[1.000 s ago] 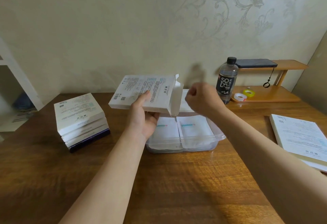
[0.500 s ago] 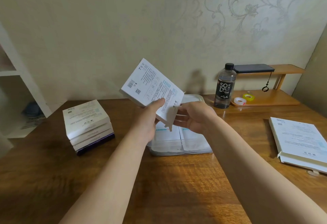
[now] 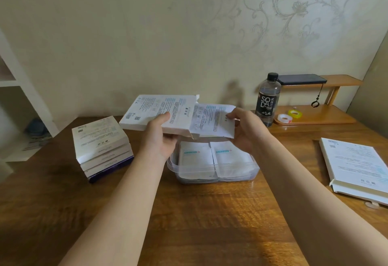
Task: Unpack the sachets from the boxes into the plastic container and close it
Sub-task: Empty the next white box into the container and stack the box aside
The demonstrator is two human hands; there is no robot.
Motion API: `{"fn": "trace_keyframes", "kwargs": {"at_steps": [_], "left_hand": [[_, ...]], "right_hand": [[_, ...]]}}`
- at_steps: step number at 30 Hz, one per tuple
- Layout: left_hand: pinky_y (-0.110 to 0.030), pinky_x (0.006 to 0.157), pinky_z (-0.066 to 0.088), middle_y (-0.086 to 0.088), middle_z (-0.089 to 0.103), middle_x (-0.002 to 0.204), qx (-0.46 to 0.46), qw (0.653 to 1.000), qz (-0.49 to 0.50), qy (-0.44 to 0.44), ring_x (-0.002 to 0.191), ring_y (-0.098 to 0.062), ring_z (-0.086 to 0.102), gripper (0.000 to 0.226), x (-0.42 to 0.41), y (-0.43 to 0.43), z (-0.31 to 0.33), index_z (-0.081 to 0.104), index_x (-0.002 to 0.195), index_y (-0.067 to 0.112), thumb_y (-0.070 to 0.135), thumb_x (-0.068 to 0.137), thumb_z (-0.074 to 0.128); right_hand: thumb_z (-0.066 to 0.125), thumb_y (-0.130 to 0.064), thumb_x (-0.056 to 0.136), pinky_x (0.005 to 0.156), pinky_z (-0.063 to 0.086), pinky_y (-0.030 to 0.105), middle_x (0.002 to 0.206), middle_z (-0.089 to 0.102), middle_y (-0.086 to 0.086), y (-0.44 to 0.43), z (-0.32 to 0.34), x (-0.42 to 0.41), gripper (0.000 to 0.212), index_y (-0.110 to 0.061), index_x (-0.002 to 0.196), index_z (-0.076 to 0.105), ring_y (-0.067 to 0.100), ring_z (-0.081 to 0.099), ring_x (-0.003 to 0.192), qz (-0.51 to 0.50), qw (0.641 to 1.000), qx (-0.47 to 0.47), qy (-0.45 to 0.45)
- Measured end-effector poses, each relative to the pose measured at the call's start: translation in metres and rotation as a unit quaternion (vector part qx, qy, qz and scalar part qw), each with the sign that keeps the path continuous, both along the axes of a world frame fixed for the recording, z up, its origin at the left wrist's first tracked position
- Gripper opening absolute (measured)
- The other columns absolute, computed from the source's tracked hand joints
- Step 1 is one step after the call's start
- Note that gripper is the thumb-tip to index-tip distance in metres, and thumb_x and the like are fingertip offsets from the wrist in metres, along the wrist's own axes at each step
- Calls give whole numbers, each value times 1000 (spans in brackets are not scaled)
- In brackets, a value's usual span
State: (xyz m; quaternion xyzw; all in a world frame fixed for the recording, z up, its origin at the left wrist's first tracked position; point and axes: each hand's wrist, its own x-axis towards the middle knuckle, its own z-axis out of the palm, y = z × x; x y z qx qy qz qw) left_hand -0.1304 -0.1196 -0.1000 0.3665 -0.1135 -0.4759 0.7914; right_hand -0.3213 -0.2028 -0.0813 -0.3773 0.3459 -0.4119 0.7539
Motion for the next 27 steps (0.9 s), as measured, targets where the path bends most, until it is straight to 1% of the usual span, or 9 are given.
{"fn": "trace_keyframes", "kwargs": {"at_steps": [5, 7, 9, 13, 15, 18, 22, 25, 27], "left_hand": [[-36, 66, 61, -7, 79, 100, -6, 999, 29, 14, 87, -22, 78, 48, 8, 0, -3, 56, 134, 22, 3, 92, 65], [-36, 66, 61, -5, 79, 100, -4, 1000, 29, 3, 89, -21, 78, 47, 9, 0, -6, 56, 133, 25, 4, 92, 66], [-37, 69, 62, -5, 78, 104, 1, 1000, 28, -13, 95, -23, 76, 43, 9, 0, -7, 58, 128, 28, 5, 92, 67], [-44, 82, 62, -7, 76, 111, 1, 999, 35, -16, 103, -26, 73, 44, 12, 0, -9, 60, 125, 29, 5, 90, 69], [-48, 84, 62, -6, 76, 113, -6, 999, 47, -10, 102, -27, 74, 50, 15, 1, -11, 60, 128, 30, 4, 87, 73], [-49, 86, 61, -3, 77, 112, -12, 998, 60, -12, 104, -25, 74, 53, 18, 3, -14, 60, 126, 32, 3, 85, 74], [-40, 77, 63, -2, 77, 113, -16, 998, 63, -11, 102, -21, 75, 58, 22, 6, -17, 56, 133, 31, 4, 85, 74], [-40, 81, 63, -3, 76, 116, -22, 997, 71, -1, 105, -23, 74, 59, 22, 9, -15, 56, 135, 29, 5, 85, 74], [-42, 85, 62, -5, 75, 118, -29, 997, 77, 5, 107, -25, 72, 58, 21, 11, -13, 55, 135, 29, 5, 86, 74]], "right_hand": [[42, -8, 87, 72, 50, 36, 97, 63, 15, -8, 11, -1, 15, -4, 100, 48, 28, 58, 85, -85, 990, -8, -109], [45, -15, 79, 81, 45, 42, 103, 67, 12, -11, 16, -1, 33, 1, 105, 59, 29, 52, 89, -87, 988, -16, -123], [48, -21, 66, 82, 42, 43, 101, 69, 7, -12, 23, 1, 56, 1, 115, 67, 27, 48, 91, -76, 993, -38, -77], [49, -8, 81, 72, 41, 36, 95, 77, 8, -8, 27, 9, 16, -5, 77, 65, 25, 54, 86, -128, 979, -152, 52], [58, -6, 84, 55, 34, 26, 71, 71, 6, -8, 22, 12, 23, -6, 64, 68, 15, 50, 64, -146, 956, -218, 127], [68, -18, 85, 50, 32, 23, 49, 53, -3, -6, 9, 13, 24, -2, 68, 71, 13, 43, 50, -126, 914, -304, 238], [65, -30, 77, 55, 38, 33, 61, 63, 10, -5, -4, 12, 27, -5, 71, 74, 21, 50, 60, -92, 870, -360, 324], [64, -15, 82, 62, 51, 31, 74, 71, 6, -7, -4, 11, 16, -12, 82, 79, 16, 62, 69, -82, 866, -355, 344], [60, -1, 87, 67, 59, 33, 84, 71, 4, -7, -2, 10, 23, -15, 88, 78, 20, 67, 73, -90, 884, -318, 329]]}}
